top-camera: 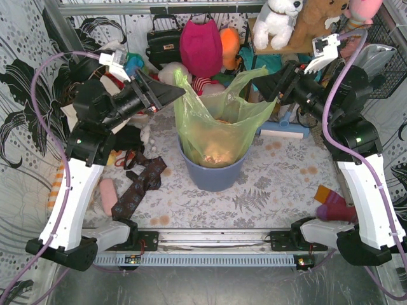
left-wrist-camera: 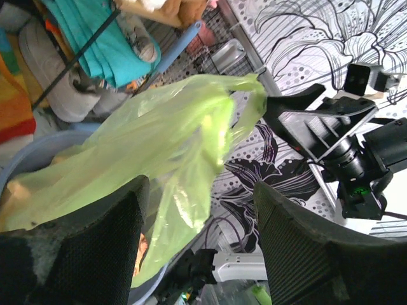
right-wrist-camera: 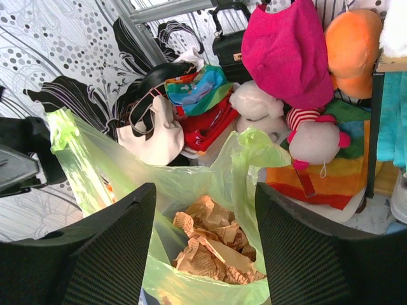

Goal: Tie the trash bag

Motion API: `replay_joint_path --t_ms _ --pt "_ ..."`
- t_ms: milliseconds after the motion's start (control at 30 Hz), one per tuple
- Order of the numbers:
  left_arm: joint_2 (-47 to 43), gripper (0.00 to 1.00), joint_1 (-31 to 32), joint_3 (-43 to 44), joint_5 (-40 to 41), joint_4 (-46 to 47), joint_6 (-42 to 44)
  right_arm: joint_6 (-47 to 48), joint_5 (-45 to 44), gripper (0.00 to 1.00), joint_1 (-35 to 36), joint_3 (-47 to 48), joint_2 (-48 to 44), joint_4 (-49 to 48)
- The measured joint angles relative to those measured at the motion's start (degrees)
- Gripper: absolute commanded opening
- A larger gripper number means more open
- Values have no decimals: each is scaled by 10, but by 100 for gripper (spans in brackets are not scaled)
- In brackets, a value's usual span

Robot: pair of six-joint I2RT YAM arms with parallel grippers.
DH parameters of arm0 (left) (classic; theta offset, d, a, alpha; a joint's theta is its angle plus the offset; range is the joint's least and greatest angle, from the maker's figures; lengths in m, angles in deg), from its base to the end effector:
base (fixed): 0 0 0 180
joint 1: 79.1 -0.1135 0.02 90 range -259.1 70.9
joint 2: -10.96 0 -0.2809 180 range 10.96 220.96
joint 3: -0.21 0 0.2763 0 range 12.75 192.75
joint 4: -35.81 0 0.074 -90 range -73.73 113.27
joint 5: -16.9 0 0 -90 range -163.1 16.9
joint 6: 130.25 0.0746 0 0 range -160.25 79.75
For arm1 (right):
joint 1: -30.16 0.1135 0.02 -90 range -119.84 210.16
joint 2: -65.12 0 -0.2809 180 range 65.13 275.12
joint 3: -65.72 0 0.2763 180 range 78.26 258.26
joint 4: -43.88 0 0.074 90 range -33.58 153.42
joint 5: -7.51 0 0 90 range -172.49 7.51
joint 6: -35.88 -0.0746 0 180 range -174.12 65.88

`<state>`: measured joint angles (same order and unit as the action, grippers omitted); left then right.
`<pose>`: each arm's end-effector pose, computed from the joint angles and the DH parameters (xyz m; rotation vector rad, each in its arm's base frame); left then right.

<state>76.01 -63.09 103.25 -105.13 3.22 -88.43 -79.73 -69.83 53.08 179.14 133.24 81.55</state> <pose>0.2351 -0.1086 0.5512 0.0407 1.6373 -1.2919 0.2286 0.1144 0.5900 -0.1534 1.4896 0.8480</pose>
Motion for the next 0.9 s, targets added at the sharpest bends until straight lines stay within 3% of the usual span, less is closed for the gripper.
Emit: replay_joint_path --t_ms 200,500,800,900 --pt "7 78 10 -54 -19 41 -37 0 -3 64 0 0 -2 10" --pt "12 78 53 -56 -18 87 -51 0 -5 66 0 0 -3 11" --pt "30 52 53 -55 -12 114 -54 7 -34 60 0 0 -5 49" --pt "34 38 54 -55 -14 123 -60 15 -48 47 0 0 -7 59"
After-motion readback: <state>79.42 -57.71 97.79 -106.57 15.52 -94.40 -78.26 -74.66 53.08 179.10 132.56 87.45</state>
